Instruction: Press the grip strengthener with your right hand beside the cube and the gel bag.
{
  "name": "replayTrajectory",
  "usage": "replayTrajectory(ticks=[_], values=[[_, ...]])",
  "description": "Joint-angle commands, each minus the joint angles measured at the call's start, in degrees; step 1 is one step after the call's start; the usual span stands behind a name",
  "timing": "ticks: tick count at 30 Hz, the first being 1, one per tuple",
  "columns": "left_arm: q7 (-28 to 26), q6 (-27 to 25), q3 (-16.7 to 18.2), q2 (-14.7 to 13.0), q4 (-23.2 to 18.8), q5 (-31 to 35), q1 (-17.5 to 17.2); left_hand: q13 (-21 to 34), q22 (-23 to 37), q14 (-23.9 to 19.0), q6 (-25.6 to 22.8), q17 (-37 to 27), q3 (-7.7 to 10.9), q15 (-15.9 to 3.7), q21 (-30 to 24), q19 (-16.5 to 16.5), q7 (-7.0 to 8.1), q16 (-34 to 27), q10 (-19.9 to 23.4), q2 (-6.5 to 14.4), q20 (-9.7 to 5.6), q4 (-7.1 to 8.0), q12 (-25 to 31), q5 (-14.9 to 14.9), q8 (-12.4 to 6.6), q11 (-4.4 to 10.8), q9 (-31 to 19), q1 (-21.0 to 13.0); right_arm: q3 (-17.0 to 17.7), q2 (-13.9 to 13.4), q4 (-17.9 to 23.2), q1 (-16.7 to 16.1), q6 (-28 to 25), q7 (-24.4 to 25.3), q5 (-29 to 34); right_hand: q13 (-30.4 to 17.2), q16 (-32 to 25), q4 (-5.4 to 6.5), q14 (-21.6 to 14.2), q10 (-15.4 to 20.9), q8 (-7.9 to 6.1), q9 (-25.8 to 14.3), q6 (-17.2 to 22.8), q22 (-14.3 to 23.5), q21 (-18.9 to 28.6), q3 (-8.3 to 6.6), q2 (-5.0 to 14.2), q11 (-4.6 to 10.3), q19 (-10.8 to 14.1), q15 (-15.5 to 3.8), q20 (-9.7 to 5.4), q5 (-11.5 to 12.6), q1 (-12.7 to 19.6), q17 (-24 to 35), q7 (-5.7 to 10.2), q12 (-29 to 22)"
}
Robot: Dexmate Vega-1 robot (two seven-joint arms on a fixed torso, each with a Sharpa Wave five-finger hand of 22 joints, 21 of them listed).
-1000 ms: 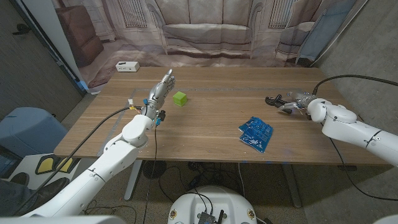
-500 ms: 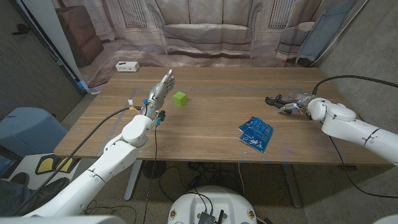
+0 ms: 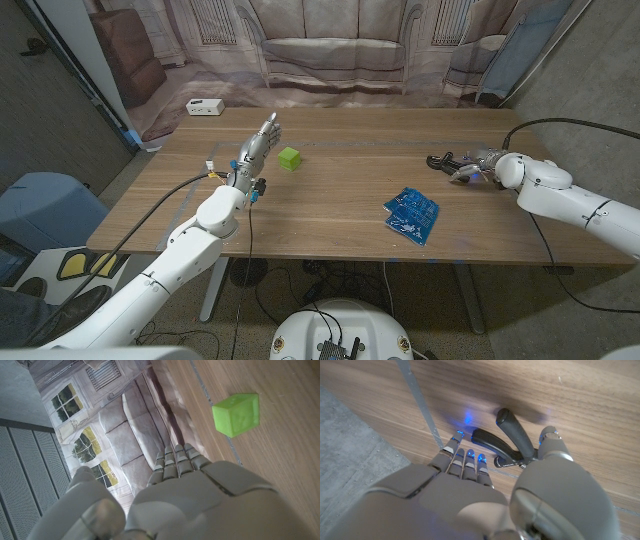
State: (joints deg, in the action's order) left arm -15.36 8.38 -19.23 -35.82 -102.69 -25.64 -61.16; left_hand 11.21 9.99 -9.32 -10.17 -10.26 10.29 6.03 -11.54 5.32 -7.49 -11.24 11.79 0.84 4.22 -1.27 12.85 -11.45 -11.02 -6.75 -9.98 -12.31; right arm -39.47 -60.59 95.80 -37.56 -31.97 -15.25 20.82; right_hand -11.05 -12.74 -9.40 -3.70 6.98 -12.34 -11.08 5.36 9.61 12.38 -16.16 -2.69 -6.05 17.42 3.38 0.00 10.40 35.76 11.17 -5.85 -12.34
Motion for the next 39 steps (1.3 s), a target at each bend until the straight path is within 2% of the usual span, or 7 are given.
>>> replayTrajectory(ticks=[1,24,27,31,33,37,39], values=[[0.38,0.1,-0.49,0.32,0.61,-0.12,0.54,0.12,0.28,-0.43,-0.65,-0.11,0.14,-0.01,0.1,0.38,0.03,0.2,0.55,0.42,0.19,-0.36,-0.08,0.14,-0.03,0.33,-0.29,0.0,-1.05,0.34,-1.21,1.82,0.16,-2.74,0.77,-0.28,-0.32,0.02,-0.75,0.82,-0.32,-0.09,0.58,0.05,0.12,-0.7,0.03,-0.06,0.55,0.1,0.18,0.23,0.84,0.19,-0.13,-0.4],[0.51,-0.32,-0.95,0.63,1.35,-0.42,1.25,0.13,0.29,-0.58,-0.97,-0.11,0.08,-0.02,0.14,0.33,0.03,0.21,0.57,0.53,0.33,-0.46,-0.18,0.18,-0.05,0.32,-0.3,0.02,-3.54,2.63,-5.23,4.59,1.79,-5.71,2.35,-0.27,-0.79,-0.05,-3.25,2.97,-0.64,-0.11,2.57,0.04,0.36,-1.58,0.93,0.3,3.6,-0.25,0.14,0.13,2.96,0.17,0.26,-0.71],[0.51,-0.3,-0.91,0.63,1.39,-0.52,1.24,0.13,0.29,-0.6,-1.03,-0.11,0.07,0.0,0.17,0.29,-0.02,0.21,0.57,0.54,0.37,-0.47,-0.19,0.18,-0.06,0.27,-0.3,0.02,-3.56,2.83,-5.51,4.4,2.11,-5.18,2.35,-0.27,-1.38,-0.26,-5.87,5.04,-0.93,-0.12,4.32,0.06,0.82,-2.21,1.3,0.19,6.55,-1.07,0.04,0.09,4.83,0.13,0.3,-1.13],[0.6,-0.31,-0.95,0.61,1.48,-0.56,1.32,0.14,0.29,-0.61,-1.06,-0.11,0.07,0.02,0.16,0.3,-0.05,0.22,0.63,0.56,0.36,-0.48,-0.18,0.18,-0.05,0.26,-0.3,0.02,-3.54,3.16,-5.68,3.99,1.81,-4.33,2.4,-0.25,-2.37,-0.42,-10.7,9.28,-1.51,-0.16,8.26,0.13,1.78,-3.1,1.66,0.84,12.8,-1.91,0.24,0.05,8.44,0.16,0.74,-1.87],[0.63,-0.33,-0.97,0.61,1.52,-0.58,1.38,0.14,0.29,-0.62,-1.07,-0.11,0.06,0.07,0.17,0.29,-0.05,0.22,0.65,0.58,0.38,-0.49,-0.18,0.18,-0.05,0.35,-0.3,0.02,-3.73,3.33,-5.9,4.03,1.67,-4.33,2.52,-0.24,-2.87,-0.44,-12.77,10.87,-1.73,-0.18,9.88,0.13,2.04,-3.39,1.79,1.16,15.05,-2.47,0.02,0.07,9.94,0.22,0.83,-2.08],[0.71,-0.25,-1.0,0.62,1.63,-0.59,1.46,0.14,0.29,-0.61,-1.11,-0.11,0.06,0.05,0.17,0.27,-0.04,0.23,0.71,0.6,0.39,-0.51,-0.18,0.19,-0.05,0.22,-0.31,0.03,-4.03,3.7,-6.32,3.96,1.33,-4.13,2.67,-0.24,-3.82,-0.47,-16.17,13.74,-2.09,-0.22,12.47,0.18,2.71,-3.88,2.27,1.4,19.16,-3.29,-0.86,0.01,12.55,0.4,1.34,-2.47],[0.76,-0.28,-1.01,0.62,1.66,-0.67,1.49,0.14,0.29,-0.61,-1.1,-0.12,0.05,0.05,0.18,0.27,-0.04,0.24,0.78,0.61,0.41,-0.52,-0.16,0.19,-0.03,0.3,-0.31,0.03,-4.29,3.87,-6.63,3.93,1.29,-3.96,2.84,-0.23,-3.99,-0.6,-16.93,14.66,-2.19,-0.23,13.23,0.18,2.86,-4.01,2.24,1.67,20.33,-3.47,-1.05,0.01,13.52,0.43,1.4,-2.59]])
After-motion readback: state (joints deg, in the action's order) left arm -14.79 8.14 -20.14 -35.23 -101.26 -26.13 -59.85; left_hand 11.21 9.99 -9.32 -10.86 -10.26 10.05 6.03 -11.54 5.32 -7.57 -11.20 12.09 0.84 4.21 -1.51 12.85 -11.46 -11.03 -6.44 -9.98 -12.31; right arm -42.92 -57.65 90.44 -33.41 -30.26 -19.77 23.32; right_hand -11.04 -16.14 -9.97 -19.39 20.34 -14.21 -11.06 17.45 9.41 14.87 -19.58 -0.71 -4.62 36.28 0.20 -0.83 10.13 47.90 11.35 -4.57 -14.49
